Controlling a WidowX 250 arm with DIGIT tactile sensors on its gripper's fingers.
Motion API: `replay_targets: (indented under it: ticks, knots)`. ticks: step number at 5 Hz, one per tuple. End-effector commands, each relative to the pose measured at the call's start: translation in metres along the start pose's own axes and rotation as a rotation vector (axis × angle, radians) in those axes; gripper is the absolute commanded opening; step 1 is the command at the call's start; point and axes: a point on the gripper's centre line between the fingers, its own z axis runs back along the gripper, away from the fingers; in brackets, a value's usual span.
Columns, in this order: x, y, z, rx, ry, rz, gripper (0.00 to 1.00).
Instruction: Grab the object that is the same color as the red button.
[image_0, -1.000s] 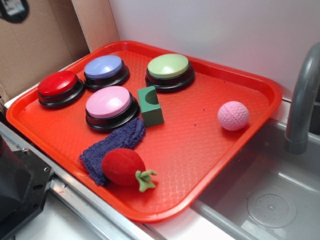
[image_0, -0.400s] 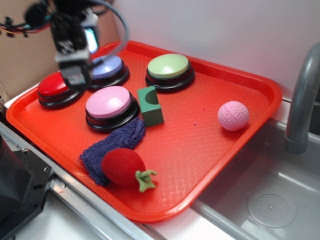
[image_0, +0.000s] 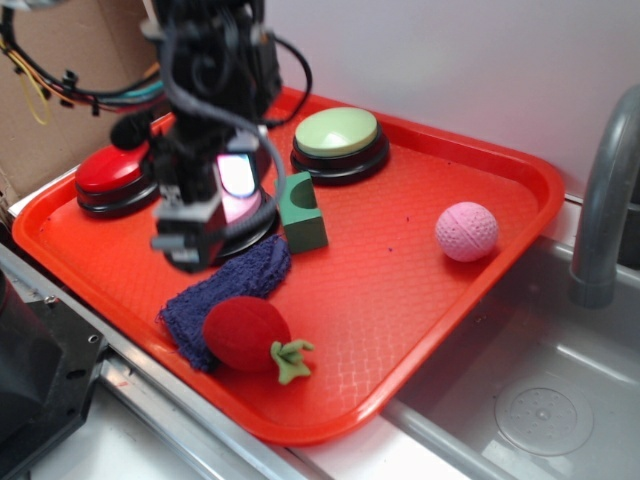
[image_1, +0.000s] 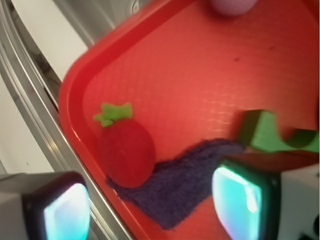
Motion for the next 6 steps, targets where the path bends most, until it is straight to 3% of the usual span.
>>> replay_targets:
  ticks: [1, 3, 4, 6]
  knots:
    - [-0.002, -0.016, -0.033, 0.019, 0.001, -0.126, 1.00]
    - [0.005, -0.017, -0.061, -0.015, -0.014, -0.131, 1.00]
    - [0.008, -0.018, -0.063, -0.007, -0.038, -0.095, 0.00]
    - [0.009, -0.017, -0.063, -0.014, -0.036, -0.063, 0.00]
